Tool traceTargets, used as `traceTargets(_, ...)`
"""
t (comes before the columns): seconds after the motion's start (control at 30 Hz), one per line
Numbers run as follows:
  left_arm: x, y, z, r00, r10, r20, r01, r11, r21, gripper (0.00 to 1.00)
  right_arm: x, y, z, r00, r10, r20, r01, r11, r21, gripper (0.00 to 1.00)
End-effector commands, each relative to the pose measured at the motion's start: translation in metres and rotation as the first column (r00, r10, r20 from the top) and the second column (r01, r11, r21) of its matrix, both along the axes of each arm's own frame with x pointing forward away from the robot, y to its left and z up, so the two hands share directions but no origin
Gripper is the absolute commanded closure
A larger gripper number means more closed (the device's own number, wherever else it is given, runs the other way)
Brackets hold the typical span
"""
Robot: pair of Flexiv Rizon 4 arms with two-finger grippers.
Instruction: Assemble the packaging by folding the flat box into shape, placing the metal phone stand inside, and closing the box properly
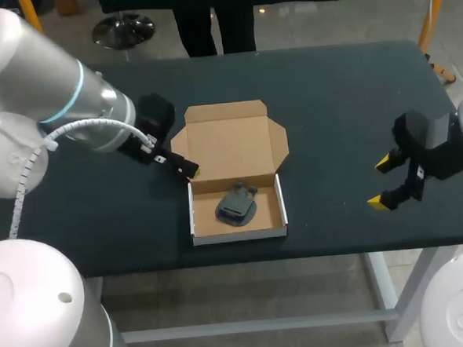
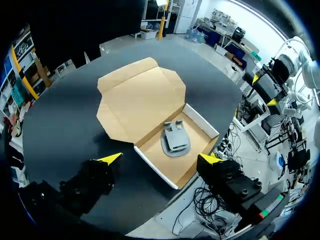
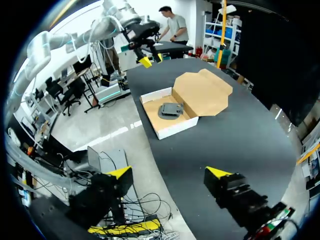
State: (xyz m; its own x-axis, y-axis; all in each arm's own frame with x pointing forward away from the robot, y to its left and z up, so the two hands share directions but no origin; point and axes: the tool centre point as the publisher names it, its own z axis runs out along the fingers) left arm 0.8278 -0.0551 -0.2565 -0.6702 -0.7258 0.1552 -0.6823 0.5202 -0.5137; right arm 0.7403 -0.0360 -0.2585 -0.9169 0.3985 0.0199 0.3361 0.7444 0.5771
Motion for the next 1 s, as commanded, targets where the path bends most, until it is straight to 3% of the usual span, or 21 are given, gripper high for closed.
traceTargets(0.03, -0.005, 0.009, -0.005, 0.999, -0.052, -0.014, 0.050, 0.992, -0.118, 0.00, -0.007, 0.003, -0.001, 1.000, -0.010, 0.016, 0.010, 1.000, -0.008, 0.00)
traceTargets(0.4, -0.005, 0.010, -0.006, 0.998, -0.058, -0.019, 0.056, 0.991, -0.118, 0.00, -0.007, 0.003, -0.001, 1.000, -0.010, 0.016, 0.010, 1.000, -0.008, 0.00)
traceTargets(0.57, 0.000, 0.012, -0.012, 0.994, -0.104, 0.014, 0.105, 0.987, -0.119, 0.00, -0.004, 0.007, 0.000, 1.000, 0.018, 0.010, -0.018, 1.000, -0.009, 0.00)
traceTargets(1.0, 0.032, 0.031, -0.028, 0.982, -0.187, 0.039, 0.191, 0.964, -0.184, 0.00, 0.011, 0.019, 0.027, 0.989, 0.143, -0.035, -0.143, 0.990, -0.004, 0.00)
